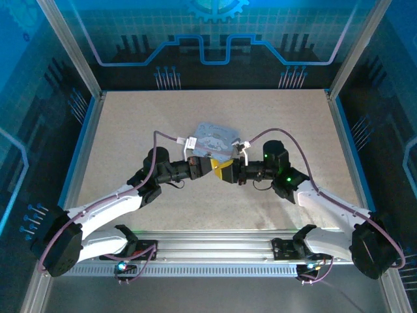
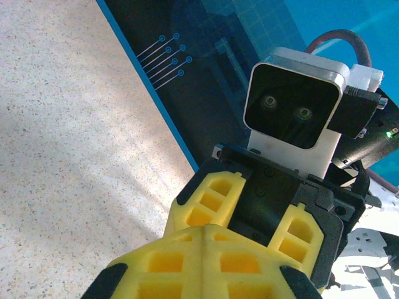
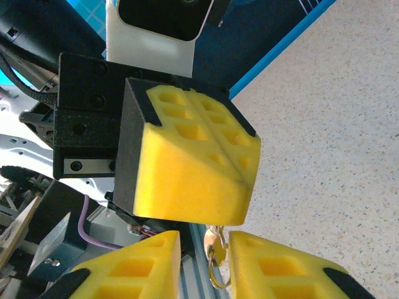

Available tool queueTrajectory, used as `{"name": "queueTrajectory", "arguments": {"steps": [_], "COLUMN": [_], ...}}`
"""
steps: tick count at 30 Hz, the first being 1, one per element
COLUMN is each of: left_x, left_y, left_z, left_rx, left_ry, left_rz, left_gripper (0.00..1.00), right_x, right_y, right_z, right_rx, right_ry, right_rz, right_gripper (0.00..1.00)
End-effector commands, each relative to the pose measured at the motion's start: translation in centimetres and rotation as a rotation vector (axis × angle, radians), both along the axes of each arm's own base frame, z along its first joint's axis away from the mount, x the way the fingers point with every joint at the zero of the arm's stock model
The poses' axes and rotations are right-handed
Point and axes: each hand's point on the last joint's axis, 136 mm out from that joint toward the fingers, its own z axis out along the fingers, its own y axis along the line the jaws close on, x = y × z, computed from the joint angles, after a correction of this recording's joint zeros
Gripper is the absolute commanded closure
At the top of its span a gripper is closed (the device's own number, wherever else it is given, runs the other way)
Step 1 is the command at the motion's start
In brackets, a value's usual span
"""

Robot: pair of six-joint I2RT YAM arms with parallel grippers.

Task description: Unlock a padlock with a key

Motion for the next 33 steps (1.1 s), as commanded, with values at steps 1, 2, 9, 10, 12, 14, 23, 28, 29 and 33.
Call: {"name": "queueTrajectory", "arguments": {"steps": [1,2,9,10,12,14,23,28,29,33], "left_x": [-0.3,-0.3,-0.2,-0.2,-0.3,-0.3,-0.4,-0.5,-0.6,-0.6], "left_y": [0.2,0.2,0.4,0.4,0.5,0.6,0.8,0.7,0.7,0.7], "left_z": [0.1,0.1,0.1,0.0,0.1,0.1,0.2,0.4,0.3,0.4], "left_rx": [0.004,0.004,0.004,0.006,0.005,0.005,0.010,0.006,0.006,0.006], "left_ry": [-0.024,-0.024,-0.027,-0.027,-0.032,-0.034,-0.043,-0.050,-0.049,-0.052], "left_rz": [0.010,0.011,0.022,0.023,0.024,0.028,0.036,0.024,0.022,0.022], "left_gripper": [1.00,1.00,1.00,1.00,1.00,1.00,1.00,1.00,1.00,0.87], "right_x": [-0.3,-0.3,-0.2,-0.1,-0.1,0.0,0.7,0.9,0.9,0.8], "right_y": [0.2,0.2,-0.1,-0.2,-0.4,-0.6,-2.1,-2.4,-2.3,-2.4], "right_z": [-0.1,-0.1,-0.7,-0.7,-0.9,-1.0,-1.2,-1.2,-1.3,-2.0], "right_rx": [0.005,0.005,-0.009,-0.011,-0.016,-0.019,-0.021,-0.019,-0.019,-0.044], "right_ry": [-0.008,-0.007,0.002,0.003,0.007,0.010,0.016,0.021,0.022,0.039], "right_rz": [0.006,0.005,-0.011,-0.017,-0.026,-0.037,-0.102,-0.115,-0.114,-0.114], "right_gripper": [0.75,0.76,0.89,0.90,0.91,0.92,0.92,0.93,0.93,0.95]}}
